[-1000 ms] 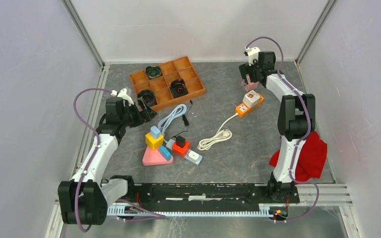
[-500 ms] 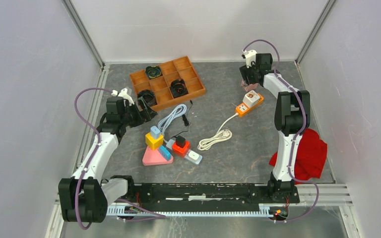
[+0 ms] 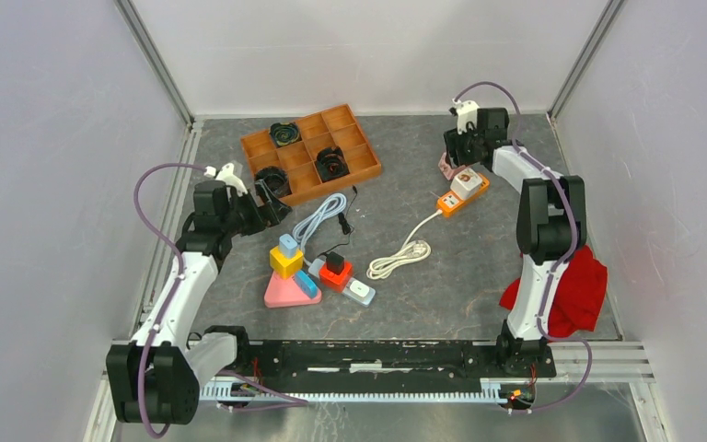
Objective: Insert the plug
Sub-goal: Move the plug to the center of the board.
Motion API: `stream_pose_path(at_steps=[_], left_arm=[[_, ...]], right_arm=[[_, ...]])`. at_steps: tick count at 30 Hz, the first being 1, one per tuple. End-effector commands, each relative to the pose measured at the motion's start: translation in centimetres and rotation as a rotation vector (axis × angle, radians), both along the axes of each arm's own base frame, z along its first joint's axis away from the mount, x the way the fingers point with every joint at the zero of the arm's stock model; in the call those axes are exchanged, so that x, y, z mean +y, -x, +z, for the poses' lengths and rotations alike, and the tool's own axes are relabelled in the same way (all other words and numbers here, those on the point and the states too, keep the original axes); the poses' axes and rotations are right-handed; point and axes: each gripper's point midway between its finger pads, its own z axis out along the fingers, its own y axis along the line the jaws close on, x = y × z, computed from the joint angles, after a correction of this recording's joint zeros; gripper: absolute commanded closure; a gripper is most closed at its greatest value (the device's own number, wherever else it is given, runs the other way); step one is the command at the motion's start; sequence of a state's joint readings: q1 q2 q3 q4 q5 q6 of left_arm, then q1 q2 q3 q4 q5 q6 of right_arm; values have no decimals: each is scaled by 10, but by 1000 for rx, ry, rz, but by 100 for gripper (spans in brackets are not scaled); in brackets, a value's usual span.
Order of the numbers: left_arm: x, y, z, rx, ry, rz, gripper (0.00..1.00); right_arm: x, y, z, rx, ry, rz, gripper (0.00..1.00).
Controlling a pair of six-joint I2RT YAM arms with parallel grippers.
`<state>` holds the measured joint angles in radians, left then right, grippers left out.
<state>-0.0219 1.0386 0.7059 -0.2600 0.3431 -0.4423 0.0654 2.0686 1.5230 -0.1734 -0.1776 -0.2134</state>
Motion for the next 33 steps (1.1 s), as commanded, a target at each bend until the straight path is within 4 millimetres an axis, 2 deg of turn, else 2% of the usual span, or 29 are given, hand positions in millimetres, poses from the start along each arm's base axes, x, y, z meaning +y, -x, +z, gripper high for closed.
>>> stream_pose_path(at_steps=[1, 7, 11, 18, 22, 25, 29, 33], left_arm=[[-3, 2, 14, -69, -11, -36, 13], [-6, 5, 19, -87, -7, -45, 14], [-9, 7, 23, -100, -4, -56, 13], [-14, 6, 33, -129, -12, -72, 18], [-22, 8, 40, -140, -16, -99, 22], [-30, 14, 47, -147, -32, -129, 23], [-50, 25, 52, -151, -31, -199, 24], [-65, 36, 50, -143, -51, -261, 25]], right_arm=[[27, -2, 69, -173, -97, 49, 61], [44, 20, 77, -172, -120, 72, 64], [74, 46, 75, -157, -147, 130, 64], [128, 105, 51, -98, -109, 224, 62], [142, 126, 36, -76, -91, 254, 62], [150, 130, 30, -64, -81, 268, 62], [153, 136, 22, -54, -48, 272, 55], [155, 139, 26, -52, -37, 275, 35]])
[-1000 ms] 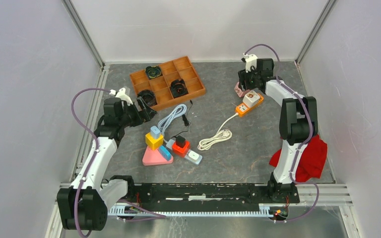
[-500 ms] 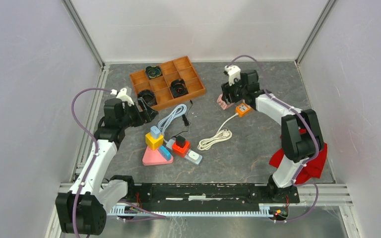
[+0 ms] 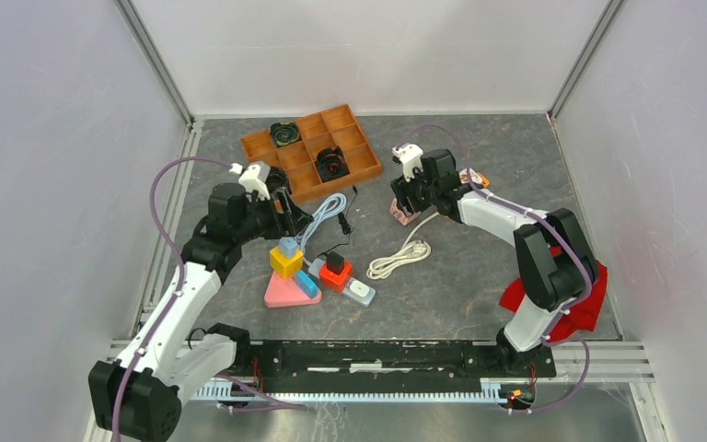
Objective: Insert the plug
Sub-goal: Move the plug to the center of the board, then pick up the plug from the socket.
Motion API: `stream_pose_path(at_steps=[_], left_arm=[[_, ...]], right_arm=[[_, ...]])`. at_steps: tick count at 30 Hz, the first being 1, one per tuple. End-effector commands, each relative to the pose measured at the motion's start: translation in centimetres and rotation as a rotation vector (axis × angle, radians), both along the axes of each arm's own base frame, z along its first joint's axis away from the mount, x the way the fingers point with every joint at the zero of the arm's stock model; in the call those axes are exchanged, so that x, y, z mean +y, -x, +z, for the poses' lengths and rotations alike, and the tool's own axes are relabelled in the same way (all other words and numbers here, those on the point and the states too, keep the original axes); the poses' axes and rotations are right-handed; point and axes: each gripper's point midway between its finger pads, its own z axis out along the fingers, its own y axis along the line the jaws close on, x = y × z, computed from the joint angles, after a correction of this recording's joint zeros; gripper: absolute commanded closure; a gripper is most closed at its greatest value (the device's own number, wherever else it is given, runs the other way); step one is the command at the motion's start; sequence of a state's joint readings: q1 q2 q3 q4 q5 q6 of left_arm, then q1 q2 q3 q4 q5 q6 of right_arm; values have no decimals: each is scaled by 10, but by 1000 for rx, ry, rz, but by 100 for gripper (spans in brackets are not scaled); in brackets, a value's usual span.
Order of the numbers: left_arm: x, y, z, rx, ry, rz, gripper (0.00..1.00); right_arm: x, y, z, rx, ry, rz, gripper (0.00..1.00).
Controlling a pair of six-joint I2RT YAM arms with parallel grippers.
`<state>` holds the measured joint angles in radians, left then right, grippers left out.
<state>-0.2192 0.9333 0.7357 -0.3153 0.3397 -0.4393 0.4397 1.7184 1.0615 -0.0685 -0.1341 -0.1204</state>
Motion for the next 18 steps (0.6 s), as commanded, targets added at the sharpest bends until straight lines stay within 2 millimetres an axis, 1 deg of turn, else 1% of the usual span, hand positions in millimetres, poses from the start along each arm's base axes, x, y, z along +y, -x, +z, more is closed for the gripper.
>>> stream_pose_path(at_steps=[1, 3, 5, 6, 7, 9, 13, 15, 17, 18], left_arm=[[-12, 7, 16, -66, -54, -80, 25], [-20, 12, 16, -63, -44, -125, 26], [-27, 17, 16, -62, -37, -163, 26], [-30, 19, 15, -62, -39, -175, 26], [-31, 21, 15, -61, -43, -179, 26], [-32, 21, 13, -63, -59, -172, 27], [-35, 22, 8, -55, -76, -184, 30], [-41, 27, 4, -40, -68, -220, 30], [-49, 32, 2, -27, -51, -263, 30], [-52, 34, 1, -23, -42, -282, 30]], right_arm=[[7, -6, 28, -83, -14, -2, 31], [10, 0, 31, -64, -15, 33, 25], [10, 7, 34, -41, -4, 53, 17], [11, 11, 37, -40, -4, 61, 14], [13, 16, 41, -44, -8, 71, 14], [18, 29, 49, -54, -36, 108, 21], [33, 64, 61, -64, -110, 209, 29], [39, 84, 60, -67, -142, 232, 33], [51, 105, 63, -75, -201, 278, 35], [56, 118, 62, -76, -221, 298, 36]])
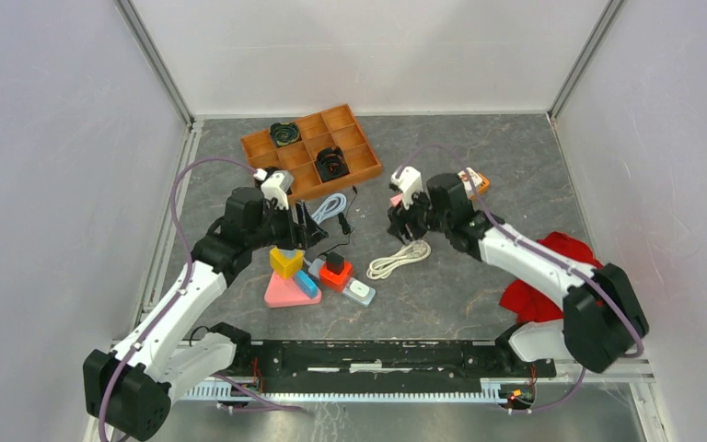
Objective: Insert the plug
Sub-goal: Pick up the plug from the socket.
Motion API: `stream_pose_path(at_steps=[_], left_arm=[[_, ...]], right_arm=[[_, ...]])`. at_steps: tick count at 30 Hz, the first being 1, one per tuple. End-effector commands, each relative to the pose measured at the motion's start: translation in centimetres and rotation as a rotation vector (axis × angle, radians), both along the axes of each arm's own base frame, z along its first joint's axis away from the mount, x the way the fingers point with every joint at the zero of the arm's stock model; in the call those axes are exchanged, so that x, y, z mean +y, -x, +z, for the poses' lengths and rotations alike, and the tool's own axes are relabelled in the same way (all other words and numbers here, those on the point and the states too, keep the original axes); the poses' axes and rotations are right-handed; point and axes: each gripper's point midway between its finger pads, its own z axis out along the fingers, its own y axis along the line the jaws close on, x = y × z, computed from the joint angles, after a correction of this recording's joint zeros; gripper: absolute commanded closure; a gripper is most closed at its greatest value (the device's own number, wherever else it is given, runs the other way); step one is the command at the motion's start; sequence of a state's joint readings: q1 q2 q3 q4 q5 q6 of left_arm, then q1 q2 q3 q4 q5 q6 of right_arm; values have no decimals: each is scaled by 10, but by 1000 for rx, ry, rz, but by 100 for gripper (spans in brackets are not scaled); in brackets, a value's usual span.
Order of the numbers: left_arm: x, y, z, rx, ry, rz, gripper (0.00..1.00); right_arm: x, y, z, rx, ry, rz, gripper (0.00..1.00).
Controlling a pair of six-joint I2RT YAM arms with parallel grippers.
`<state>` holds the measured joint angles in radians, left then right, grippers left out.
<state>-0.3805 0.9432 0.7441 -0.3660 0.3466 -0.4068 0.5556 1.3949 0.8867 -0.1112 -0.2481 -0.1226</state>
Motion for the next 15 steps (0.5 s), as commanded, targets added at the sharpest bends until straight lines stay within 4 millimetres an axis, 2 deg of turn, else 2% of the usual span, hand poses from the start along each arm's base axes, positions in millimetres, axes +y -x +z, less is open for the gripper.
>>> stream_pose_path(at_steps=[1, 7, 11, 15], left_arm=[[-15, 5, 9, -49, 7, -114, 30], [-20, 13, 0, -44, -5, -159, 29], [-22, 18, -8, -22, -5, -190, 28], [-19, 24, -21, 23, -30, -189, 28]], right_arm=[[27, 48, 5, -4, -111, 115, 36], [52, 101, 3, -115, -131, 222, 35], [60, 114, -11, -134, -125, 234, 39], [79, 132, -22, -124, -106, 301, 40]])
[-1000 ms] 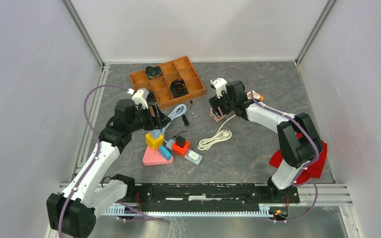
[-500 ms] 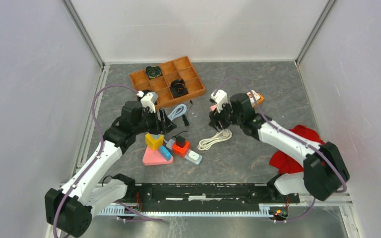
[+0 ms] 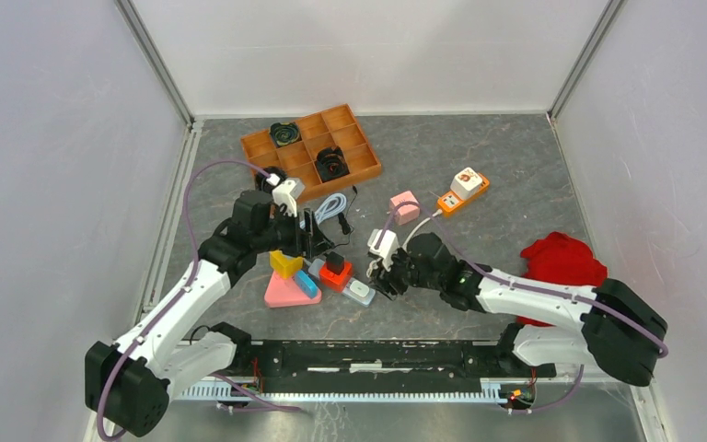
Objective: Insert the plug
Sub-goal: Pick up the plug from the socket.
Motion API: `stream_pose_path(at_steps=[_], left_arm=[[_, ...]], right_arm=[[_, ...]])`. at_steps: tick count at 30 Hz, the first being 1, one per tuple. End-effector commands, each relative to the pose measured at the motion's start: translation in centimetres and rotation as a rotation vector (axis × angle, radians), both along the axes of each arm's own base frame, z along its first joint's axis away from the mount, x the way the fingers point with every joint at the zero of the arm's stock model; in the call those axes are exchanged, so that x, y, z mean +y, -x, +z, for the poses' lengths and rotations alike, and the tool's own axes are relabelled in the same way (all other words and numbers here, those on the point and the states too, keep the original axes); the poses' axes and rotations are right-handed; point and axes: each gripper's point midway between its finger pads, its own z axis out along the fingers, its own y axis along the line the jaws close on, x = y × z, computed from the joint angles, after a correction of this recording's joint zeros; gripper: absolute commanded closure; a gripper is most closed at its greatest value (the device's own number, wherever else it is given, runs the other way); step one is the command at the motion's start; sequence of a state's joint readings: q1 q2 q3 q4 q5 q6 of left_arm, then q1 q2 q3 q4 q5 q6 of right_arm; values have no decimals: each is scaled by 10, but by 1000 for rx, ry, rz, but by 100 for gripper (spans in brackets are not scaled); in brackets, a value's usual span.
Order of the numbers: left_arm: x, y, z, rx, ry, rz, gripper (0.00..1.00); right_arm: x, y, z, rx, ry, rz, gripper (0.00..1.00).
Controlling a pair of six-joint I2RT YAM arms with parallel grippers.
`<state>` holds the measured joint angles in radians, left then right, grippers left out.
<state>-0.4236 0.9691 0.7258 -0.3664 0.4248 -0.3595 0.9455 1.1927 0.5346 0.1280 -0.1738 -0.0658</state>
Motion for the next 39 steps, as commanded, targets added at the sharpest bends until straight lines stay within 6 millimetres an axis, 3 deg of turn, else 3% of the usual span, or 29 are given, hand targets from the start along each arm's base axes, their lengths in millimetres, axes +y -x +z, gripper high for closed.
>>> stream_pose_path(at_steps=[1, 7, 13, 16, 21, 24, 30, 33, 39], left_arm=[[-1, 7, -11, -1, -33, -53, 29], [1, 10, -17, 9, -37, -44, 31], [1, 10, -18, 13, -38, -45, 34], [0, 8, -13, 1, -34, -44, 33], [-6, 5, 2, -31, 3, -65, 33], [-13, 4, 10, -54, 23, -74, 35], [-14, 3, 4, -88, -82, -43, 31], [-18, 5, 9, -130, -93, -42, 29], [-24, 4, 0, -145, -150, -22, 32]], right_arm=[[26, 2, 11, -65, -54, 15, 39], [47, 17, 8, -69, -43, 43, 39], [47, 14, -3, -82, 10, -15, 44], [48, 16, -6, -87, 17, -16, 53], [46, 15, -6, -98, 12, -27, 79], [48, 16, -5, -101, 2, -17, 87], [49, 17, -5, -98, -11, -17, 95], [47, 18, -7, -95, -17, -25, 99], [44, 18, -7, -94, -31, -37, 100]])
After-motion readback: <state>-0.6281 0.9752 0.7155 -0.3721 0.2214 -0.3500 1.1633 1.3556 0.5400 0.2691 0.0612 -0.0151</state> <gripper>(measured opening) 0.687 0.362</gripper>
